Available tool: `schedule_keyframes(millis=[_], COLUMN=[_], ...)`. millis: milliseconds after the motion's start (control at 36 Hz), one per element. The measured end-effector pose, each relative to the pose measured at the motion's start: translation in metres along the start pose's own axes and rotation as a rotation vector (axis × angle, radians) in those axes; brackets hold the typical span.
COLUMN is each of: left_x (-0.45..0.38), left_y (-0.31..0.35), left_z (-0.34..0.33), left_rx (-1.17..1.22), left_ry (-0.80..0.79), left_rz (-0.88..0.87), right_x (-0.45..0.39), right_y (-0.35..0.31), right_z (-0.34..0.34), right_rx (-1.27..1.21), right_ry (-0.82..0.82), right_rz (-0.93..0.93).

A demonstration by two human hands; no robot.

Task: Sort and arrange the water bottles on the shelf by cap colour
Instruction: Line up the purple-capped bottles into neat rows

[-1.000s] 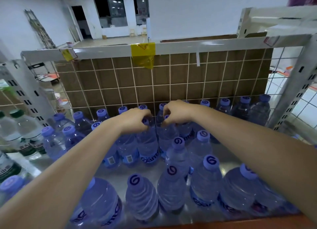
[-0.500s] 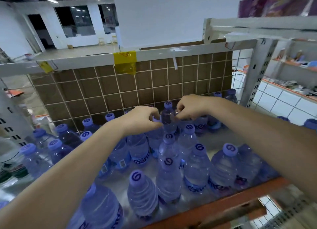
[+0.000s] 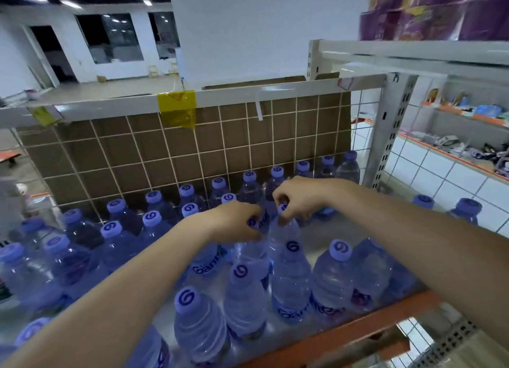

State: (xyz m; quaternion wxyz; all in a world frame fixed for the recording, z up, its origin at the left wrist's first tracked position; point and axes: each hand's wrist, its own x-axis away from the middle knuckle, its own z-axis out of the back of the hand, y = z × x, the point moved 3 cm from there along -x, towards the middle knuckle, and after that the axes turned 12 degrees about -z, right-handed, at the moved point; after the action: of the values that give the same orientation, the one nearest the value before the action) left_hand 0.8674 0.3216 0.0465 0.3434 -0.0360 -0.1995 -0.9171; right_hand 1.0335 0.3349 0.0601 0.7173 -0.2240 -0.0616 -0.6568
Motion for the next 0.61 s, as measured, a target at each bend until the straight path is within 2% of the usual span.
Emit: schedule_keyframes(millis=[167,417,611], left_x=[-0.019,-0.043,-0.056], left_y=[0.004,-0.001,-0.010], left_z=[0.008,0.027,0.028], left_rx=[-0.066,-0.011,0.006], left_ry=[0.069,0.161,0.196], left_rz=[0.032,0.084,0.138], right_x=[-0.010,-0.020,-0.039], right_y=[0.023,0.036,0.037], right_z=[0.016,0.032,0.032], right_rx=[0.018,-0.007,0.073], right_ry=[0.073,0.074,0.156], right_rz=[0.034,0.063,0.067])
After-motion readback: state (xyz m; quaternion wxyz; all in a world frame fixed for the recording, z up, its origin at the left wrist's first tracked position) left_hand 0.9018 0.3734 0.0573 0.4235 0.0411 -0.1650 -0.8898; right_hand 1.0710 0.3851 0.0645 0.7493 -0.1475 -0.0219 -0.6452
